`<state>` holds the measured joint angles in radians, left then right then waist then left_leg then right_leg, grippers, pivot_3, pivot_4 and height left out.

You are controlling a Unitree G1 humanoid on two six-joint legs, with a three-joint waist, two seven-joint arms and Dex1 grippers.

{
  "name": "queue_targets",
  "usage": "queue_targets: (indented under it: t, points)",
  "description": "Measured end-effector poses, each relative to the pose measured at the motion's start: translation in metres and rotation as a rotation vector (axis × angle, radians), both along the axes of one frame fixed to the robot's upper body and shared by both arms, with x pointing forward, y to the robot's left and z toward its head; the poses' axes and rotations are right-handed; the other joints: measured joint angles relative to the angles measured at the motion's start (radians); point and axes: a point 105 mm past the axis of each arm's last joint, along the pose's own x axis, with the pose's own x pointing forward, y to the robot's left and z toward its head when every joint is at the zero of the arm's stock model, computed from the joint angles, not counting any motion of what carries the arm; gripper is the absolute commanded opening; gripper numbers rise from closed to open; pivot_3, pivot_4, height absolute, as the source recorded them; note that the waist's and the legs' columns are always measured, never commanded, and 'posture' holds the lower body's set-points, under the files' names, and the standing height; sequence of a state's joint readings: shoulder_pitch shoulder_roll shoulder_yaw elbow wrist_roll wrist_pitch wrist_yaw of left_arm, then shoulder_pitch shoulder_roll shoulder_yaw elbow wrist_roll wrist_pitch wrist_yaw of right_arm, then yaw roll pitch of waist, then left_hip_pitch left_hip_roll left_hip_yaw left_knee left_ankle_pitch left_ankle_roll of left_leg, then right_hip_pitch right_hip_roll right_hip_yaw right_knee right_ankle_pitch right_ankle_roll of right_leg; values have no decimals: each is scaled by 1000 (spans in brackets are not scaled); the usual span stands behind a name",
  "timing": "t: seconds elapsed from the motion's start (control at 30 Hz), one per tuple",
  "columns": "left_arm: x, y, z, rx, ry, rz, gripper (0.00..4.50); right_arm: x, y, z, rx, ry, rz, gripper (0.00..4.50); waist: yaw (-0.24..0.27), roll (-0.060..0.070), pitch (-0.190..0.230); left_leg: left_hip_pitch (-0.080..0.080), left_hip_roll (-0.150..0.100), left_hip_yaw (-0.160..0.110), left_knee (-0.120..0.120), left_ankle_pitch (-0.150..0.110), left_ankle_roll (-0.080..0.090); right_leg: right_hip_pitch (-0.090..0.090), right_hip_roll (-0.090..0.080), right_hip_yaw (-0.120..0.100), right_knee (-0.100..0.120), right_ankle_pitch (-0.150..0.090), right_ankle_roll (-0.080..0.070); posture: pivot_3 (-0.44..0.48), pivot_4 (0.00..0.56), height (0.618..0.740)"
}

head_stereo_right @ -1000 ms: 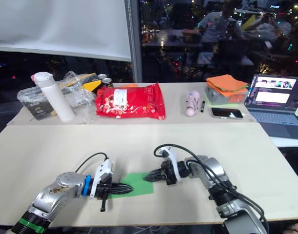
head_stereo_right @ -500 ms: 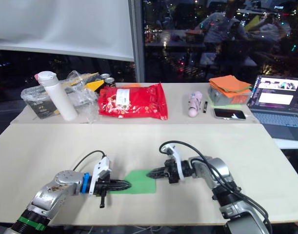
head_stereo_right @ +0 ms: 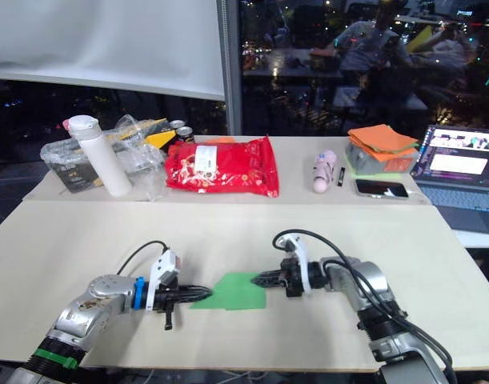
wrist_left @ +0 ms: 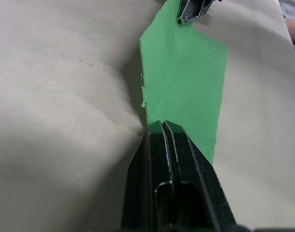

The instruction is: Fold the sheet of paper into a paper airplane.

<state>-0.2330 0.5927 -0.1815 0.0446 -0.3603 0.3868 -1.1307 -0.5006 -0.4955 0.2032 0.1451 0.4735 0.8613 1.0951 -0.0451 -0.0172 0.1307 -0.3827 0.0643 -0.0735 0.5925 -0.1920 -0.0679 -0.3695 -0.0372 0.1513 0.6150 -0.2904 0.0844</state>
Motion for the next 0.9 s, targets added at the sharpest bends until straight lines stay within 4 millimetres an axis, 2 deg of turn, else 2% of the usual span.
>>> queue_targets:
  t: [0.4,0.63,0.77,0.9]
  points:
    - [-12,-7,-3,-41,18,-11,0,-3,-1,-2,-9,-43,-33,38,2,0,0,0,0,0,0,0,0,0,0,0,-1,0,0,0,150,725]
    - [-19,-2,-5,-19,12,-28,0,-7,-2,-3,-6,-71,-49,38,2,1,-1,1,0,0,-1,0,0,-1,0,0,-2,-2,-3,0,150,725]
    - [-16,-2,-7,-20,5,-30,0,-18,-6,-9,-52,-177,2,38,4,2,-1,1,0,0,-1,0,0,-1,0,0,-2,-2,-3,0,150,725]
    - [-13,-4,-8,-25,0,-28,0,-25,-4,-13,-98,-373,74,38,2,4,-3,2,0,0,0,0,0,-1,0,0,-2,-3,-5,0,150,725]
